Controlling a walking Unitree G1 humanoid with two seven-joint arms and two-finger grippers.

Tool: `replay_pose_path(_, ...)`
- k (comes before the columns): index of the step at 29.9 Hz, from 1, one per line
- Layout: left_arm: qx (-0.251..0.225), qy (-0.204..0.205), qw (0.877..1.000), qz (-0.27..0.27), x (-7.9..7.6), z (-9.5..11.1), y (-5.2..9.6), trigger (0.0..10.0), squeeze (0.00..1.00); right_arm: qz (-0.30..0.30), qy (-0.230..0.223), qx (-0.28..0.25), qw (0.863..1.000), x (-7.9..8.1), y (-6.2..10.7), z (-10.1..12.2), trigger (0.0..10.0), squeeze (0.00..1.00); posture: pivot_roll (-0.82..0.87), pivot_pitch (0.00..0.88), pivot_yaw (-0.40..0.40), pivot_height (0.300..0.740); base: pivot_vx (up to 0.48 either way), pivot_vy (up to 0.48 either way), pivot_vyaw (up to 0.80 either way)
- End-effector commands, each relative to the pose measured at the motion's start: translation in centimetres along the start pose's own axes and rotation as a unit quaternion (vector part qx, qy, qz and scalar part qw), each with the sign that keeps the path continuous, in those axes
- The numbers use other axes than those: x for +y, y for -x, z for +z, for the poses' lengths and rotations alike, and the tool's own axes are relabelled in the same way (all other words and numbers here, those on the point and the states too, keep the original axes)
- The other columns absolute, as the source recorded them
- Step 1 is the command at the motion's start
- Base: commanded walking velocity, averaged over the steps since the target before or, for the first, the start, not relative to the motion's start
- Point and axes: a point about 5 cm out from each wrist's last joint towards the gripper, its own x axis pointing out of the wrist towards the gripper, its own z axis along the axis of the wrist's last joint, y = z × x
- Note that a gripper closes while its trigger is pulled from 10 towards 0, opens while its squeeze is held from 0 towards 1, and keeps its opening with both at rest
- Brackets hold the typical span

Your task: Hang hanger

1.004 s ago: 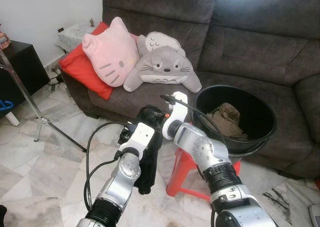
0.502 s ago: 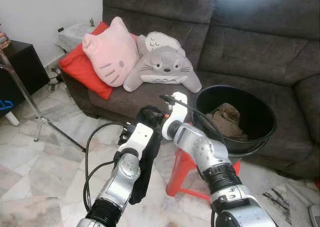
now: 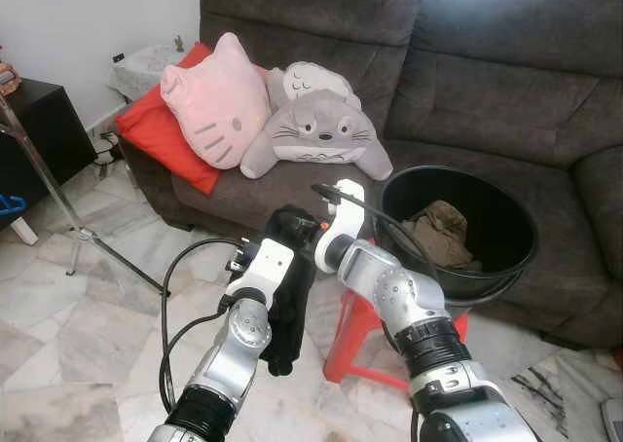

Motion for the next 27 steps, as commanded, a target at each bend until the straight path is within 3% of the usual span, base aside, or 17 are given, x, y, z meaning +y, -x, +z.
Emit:
replay_pose_path(1, 0.003, 0.000, 1.000, 0.002, 0.0, 0.0, -0.2, 10.0, 0.00, 0.057, -0.037, 0.004, 0.998, 3.5, -1.1, -1.8, 0.0, 0.00, -0.02, 0.000, -0.049, 0.740, 0.000, 0.000, 0.00)
replay_pose_path(14, 0.011, -0.003, 1.000, 0.010, 0.4, -0.4, -0.3, 10.0, 0.00, 0.074, -0.039, 0.039, 0.996, 4.2, -0.4, -3.2, 0.0, 0.00, -0.02, 0.000, -0.050, 0.740, 0.000, 0.000, 0.00)
replay_pose_path(15, 0.011, -0.002, 1.000, 0.011, 0.4, -0.4, -0.4, 0.0, 0.00, 0.073, -0.039, 0.040, 0.996, 4.2, -0.3, -3.2, 0.0, 0.00, -0.03, 0.000, -0.050, 0.740, 0.000, 0.000, 0.00)
replay_pose_path(27, 0.007, 0.001, 1.000, -0.012, 0.3, -0.7, -0.2, 0.0, 0.00, 0.058, -0.033, 0.039, 0.997, 3.5, -0.1, -3.1, 0.0, 0.00, -0.02, 0.000, -0.051, 0.740, 0.000, 0.000, 0.00)
